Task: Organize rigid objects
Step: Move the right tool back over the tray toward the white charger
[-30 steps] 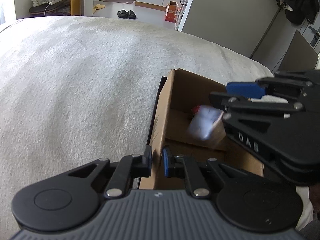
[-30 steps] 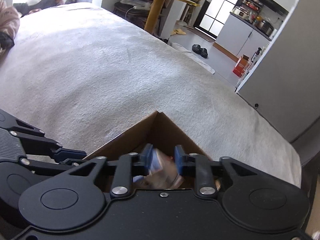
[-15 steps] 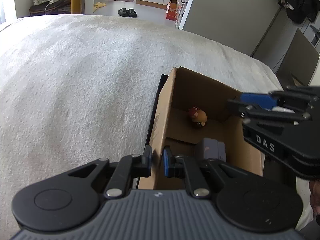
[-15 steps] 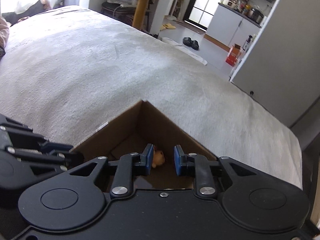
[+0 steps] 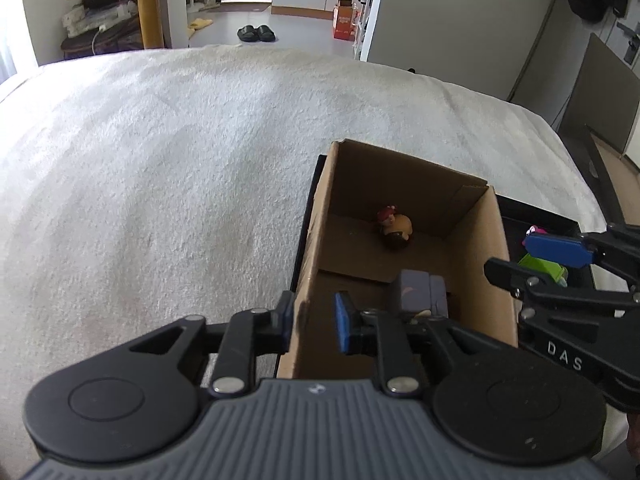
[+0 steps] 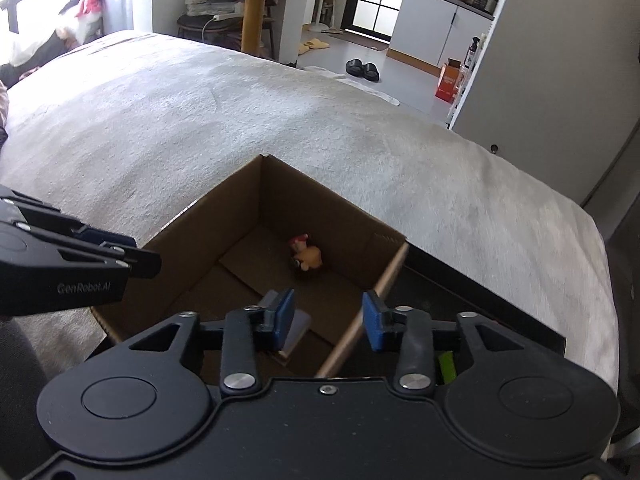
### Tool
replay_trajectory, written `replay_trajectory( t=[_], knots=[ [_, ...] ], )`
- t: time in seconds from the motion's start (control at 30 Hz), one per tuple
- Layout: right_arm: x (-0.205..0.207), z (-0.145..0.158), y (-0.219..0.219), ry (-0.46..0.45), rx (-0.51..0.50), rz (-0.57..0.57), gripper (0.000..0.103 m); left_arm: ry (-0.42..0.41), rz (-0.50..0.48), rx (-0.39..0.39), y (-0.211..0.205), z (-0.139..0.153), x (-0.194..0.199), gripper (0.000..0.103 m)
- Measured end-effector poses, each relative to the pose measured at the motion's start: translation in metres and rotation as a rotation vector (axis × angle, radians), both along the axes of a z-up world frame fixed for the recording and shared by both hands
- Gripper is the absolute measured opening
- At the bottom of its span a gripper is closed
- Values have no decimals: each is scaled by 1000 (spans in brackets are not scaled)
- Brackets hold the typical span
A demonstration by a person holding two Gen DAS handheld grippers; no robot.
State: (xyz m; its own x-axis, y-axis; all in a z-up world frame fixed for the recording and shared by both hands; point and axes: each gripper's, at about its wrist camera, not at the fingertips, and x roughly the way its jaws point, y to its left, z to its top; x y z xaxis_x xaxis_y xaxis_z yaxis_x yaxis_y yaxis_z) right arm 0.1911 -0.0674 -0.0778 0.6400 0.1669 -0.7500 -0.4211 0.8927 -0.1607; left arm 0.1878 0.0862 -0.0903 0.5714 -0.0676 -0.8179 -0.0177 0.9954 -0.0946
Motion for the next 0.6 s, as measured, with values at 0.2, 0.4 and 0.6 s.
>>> replay_trajectory(
  t=[0.2, 0.4, 0.6],
  knots=[
    [-6, -2, -23, 13, 43, -32, 49, -7, -24, 53, -20, 10, -5, 52],
    [-13, 0, -49, 0, 82, -60, 57, -34, -51, 88, -43, 21, -10, 63],
    [-16, -7, -78, 6, 117, -96, 57, -23, -64, 128, -65, 24, -9, 66]
  ],
)
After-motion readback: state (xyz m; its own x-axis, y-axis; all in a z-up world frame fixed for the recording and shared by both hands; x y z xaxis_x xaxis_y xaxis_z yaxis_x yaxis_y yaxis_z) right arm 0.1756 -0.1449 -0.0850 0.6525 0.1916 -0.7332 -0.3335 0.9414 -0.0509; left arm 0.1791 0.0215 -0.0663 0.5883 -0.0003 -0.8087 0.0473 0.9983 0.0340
